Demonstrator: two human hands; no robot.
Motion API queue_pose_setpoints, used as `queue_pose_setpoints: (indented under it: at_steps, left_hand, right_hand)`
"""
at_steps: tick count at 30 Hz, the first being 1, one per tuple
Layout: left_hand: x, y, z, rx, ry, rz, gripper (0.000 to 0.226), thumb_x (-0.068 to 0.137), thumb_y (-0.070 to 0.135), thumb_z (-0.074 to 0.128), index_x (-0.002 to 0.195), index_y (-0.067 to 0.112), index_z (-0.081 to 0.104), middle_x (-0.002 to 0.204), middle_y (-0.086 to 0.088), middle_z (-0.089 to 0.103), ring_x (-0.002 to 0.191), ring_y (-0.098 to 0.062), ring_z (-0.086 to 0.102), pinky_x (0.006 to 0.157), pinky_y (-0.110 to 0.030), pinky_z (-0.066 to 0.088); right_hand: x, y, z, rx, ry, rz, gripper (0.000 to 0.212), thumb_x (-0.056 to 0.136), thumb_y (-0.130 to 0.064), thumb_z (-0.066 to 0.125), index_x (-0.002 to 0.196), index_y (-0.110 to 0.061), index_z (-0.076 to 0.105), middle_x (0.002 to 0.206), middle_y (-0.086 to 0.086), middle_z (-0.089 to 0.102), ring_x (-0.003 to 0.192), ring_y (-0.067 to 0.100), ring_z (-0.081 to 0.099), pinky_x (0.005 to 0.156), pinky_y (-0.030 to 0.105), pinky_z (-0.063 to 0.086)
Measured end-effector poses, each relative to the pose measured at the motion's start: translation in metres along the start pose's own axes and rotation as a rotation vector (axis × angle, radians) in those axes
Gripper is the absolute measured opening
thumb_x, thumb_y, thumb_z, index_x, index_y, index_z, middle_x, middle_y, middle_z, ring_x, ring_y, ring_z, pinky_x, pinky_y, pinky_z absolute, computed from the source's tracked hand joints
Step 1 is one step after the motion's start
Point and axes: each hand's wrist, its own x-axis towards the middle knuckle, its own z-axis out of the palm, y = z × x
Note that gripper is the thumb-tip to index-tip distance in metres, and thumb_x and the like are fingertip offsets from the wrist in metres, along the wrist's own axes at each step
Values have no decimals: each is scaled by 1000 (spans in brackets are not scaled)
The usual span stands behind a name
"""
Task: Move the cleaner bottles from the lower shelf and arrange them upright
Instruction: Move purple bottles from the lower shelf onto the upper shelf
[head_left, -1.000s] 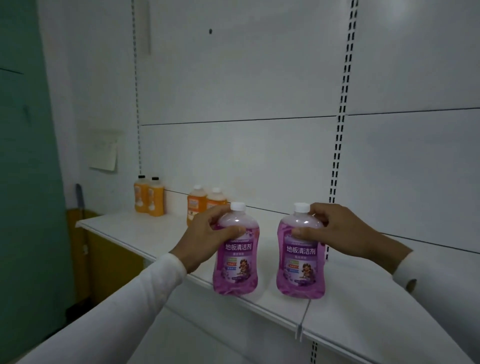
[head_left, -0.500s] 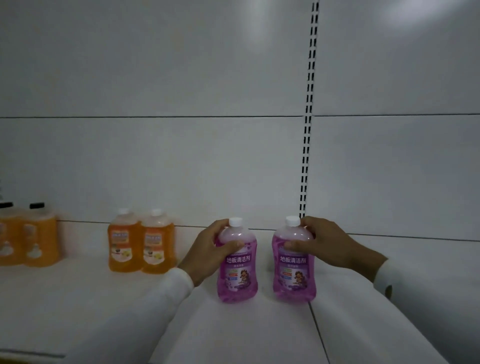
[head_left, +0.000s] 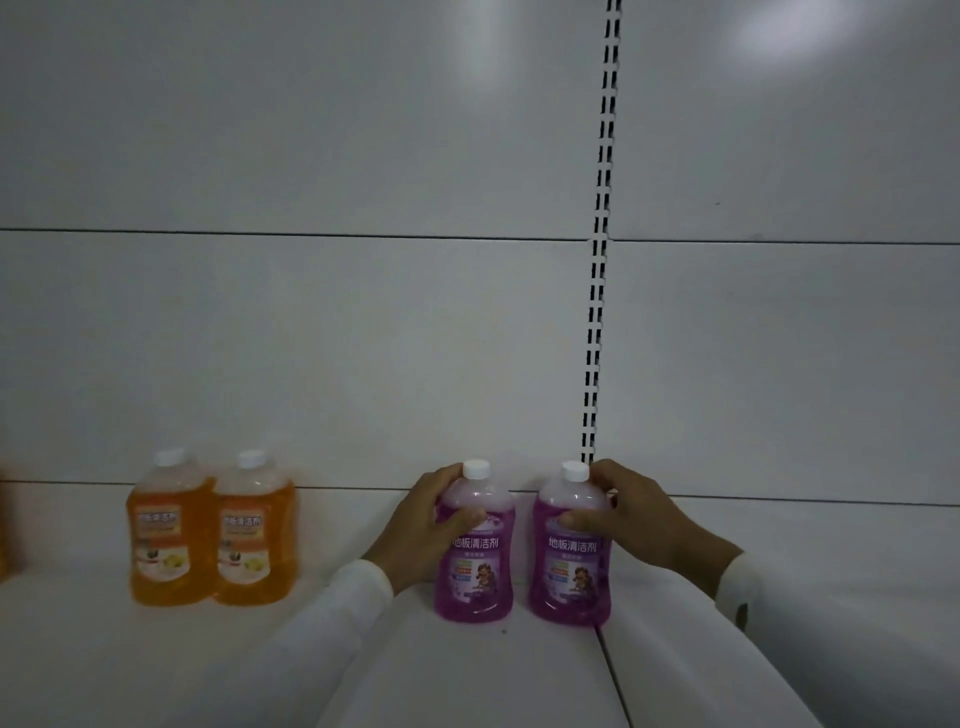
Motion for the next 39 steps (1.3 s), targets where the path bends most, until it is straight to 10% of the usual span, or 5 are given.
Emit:
queue_pose_setpoints:
  at_steps: [34,39]
  left_hand:
    - [-9,33,20,512,152,6,59,86,36,67,136,16,44,126,3,46,117,-14,48,99,-27,40]
    - [-40,59,21,682,-112,74,49,84,39,69,127,23,53,124,5,54,113,-15,54,97,-27,43]
  right_hand:
    - [-8,8,-11,-234,51,-78,75,76,-59,68,134,-17,45,129,3,48,117,20,49,96,32,43]
    - [-51,-20,-37,-442,-12,33,67,86,-53,62,140,-17,45,138,4,52,123,20,50,101,33,40]
